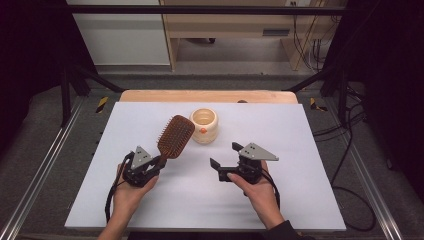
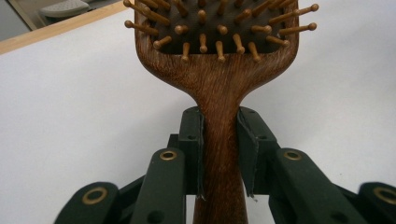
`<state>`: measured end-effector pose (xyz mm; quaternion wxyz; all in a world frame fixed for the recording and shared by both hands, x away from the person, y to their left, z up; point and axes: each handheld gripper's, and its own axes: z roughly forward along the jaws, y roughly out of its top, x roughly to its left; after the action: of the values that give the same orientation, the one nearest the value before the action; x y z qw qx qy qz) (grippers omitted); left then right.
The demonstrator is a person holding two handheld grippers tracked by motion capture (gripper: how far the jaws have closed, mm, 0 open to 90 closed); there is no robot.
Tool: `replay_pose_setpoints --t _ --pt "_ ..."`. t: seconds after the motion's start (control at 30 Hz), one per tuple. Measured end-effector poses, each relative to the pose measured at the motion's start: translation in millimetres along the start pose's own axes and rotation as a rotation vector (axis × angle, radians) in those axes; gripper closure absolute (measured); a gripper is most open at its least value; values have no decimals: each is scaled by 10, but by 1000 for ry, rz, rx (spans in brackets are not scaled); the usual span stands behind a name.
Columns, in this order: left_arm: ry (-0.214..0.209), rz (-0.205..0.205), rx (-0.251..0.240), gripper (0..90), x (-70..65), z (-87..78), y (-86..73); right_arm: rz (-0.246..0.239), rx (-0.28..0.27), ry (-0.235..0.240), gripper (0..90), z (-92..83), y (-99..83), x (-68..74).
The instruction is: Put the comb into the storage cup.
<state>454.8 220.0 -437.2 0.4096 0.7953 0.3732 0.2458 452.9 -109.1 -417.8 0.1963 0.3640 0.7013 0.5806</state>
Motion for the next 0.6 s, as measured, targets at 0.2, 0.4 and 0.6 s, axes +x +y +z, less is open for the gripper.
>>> replay_pose_setpoints --t 0.2,0.4,0.6 --pt "14 8 -27 724 -44 -34 6 31 15 43 65 165 108 130" --pt "27 8 -53 725 -87 -55 10 43 7 72 65 258 209 208" --pt "23 14 -66 725 -135 -56 17 49 1 86 64 319 284 249"
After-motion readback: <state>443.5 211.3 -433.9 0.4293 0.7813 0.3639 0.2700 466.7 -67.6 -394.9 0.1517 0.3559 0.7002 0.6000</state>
